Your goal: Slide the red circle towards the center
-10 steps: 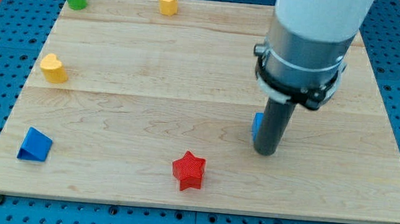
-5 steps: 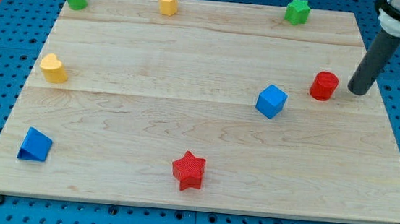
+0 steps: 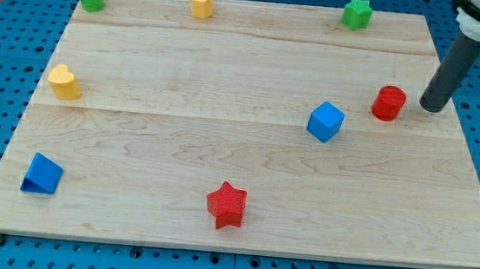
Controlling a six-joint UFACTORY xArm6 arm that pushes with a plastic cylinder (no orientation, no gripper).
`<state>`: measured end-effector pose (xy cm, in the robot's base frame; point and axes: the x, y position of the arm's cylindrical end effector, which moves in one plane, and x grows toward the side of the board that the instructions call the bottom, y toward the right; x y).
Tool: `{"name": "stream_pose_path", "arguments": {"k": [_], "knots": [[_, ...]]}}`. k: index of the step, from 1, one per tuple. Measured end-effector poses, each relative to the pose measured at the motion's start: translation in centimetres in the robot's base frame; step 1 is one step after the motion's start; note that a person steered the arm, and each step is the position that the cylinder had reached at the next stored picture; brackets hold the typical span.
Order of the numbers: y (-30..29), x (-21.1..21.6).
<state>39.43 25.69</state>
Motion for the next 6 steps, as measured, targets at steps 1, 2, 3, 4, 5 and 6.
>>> {"name": "stream_pose_path", "arguments": {"k": [1,2,3,4,5,6], "knots": [[-2.3,0.3],[-7.3,-1.3],[-15.2,-1.3],[-21.9,-1.3],[-20.5,-1.3],[-18.4,-1.3]]}}
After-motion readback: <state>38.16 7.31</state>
